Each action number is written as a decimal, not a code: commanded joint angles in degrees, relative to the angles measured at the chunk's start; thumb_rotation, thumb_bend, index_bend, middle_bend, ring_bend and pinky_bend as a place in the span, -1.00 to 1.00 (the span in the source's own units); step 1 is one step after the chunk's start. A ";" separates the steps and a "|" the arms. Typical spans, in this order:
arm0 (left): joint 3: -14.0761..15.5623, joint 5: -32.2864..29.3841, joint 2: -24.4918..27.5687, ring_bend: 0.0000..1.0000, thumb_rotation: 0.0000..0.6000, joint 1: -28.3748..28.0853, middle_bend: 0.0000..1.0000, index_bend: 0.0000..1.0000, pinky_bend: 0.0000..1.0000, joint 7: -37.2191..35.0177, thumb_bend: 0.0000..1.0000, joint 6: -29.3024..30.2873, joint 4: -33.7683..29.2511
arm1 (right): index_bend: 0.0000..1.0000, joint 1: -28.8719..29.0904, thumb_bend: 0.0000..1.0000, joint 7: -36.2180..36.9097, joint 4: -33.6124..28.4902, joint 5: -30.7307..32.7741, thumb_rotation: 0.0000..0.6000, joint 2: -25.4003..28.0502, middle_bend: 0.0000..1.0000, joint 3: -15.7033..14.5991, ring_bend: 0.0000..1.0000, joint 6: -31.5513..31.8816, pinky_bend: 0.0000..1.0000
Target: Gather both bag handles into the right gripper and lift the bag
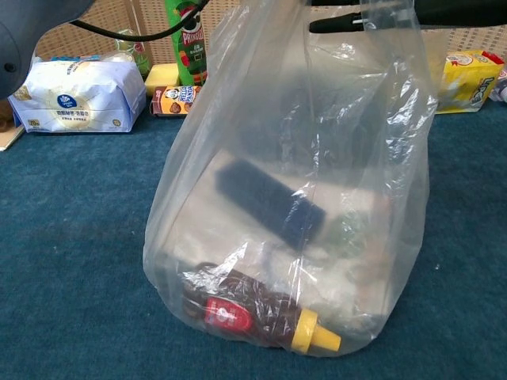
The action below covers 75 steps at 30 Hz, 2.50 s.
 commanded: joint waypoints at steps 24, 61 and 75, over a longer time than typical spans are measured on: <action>-0.11 -0.32 -1.88 -0.72 1.00 -1.85 -0.40 -0.21 -0.48 0.07 -0.64 0.16 1.77 | -0.55 0.57 -0.68 0.96 -1.55 1.68 -0.34 -0.04 -0.44 -0.52 -0.61 0.43 -0.77; -0.86 -2.37 -1.07 -0.73 1.00 -2.46 -0.42 -0.23 -0.50 -0.39 -0.65 -0.87 1.45 | -0.49 1.96 -0.68 3.20 -1.29 1.24 -0.33 -1.46 -0.35 -1.99 -0.53 2.18 -0.72; -1.20 -3.08 -0.19 -0.73 1.00 -3.23 -0.42 -0.25 -0.50 1.29 -0.65 -1.98 0.42 | -0.48 2.03 -0.68 4.12 -1.65 1.81 -0.34 -1.52 -0.34 -0.87 -0.51 2.43 -0.71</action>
